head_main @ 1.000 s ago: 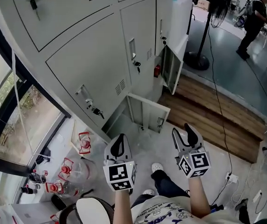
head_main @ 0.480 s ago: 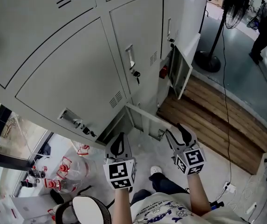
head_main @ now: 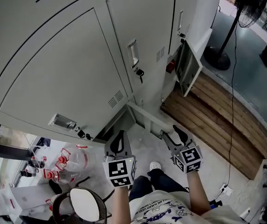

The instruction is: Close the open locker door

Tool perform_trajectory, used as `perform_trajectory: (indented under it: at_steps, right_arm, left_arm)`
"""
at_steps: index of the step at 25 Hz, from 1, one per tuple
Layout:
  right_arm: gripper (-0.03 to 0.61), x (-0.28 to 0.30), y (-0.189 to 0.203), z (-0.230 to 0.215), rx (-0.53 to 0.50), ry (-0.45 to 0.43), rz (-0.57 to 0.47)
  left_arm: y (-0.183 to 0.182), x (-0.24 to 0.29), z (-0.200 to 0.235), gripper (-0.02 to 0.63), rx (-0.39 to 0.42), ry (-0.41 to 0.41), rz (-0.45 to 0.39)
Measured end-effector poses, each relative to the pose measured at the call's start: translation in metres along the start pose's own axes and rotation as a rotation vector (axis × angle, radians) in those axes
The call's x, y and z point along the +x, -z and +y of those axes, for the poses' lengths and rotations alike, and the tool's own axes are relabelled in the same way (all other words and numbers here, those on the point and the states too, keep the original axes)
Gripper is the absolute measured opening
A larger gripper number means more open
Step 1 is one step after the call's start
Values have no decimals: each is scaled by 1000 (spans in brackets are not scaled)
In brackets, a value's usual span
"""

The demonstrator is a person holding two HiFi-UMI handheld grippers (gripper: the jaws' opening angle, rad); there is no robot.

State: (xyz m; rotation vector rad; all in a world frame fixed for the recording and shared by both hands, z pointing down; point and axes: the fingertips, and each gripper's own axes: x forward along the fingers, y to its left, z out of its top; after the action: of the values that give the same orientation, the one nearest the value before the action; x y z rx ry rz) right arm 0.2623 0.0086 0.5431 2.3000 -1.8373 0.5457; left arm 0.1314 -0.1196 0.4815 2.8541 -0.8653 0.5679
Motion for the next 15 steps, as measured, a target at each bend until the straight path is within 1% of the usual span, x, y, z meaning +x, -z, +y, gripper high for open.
perform_trajectory:
  at_steps: [2, 4, 8, 12, 15]
  right_arm:
    - [210, 2, 4, -1, 6, -8, 2]
    - [184, 3, 5, -4, 4, 1, 2]
    - [184, 4, 14, -10, 7, 27, 34]
    - [183, 5, 20, -6, 10, 45, 46]
    - [123, 2, 21, -2, 8, 70, 53]
  left_arm:
    - [4, 2, 1, 5, -4, -6, 9]
    - [6, 4, 3, 5, -7, -9, 14]
    - [10, 6, 2, 5, -5, 5, 21]
    - [12, 3, 6, 5, -1, 15, 26]
    - [11, -2, 13, 5, -1, 19, 28]
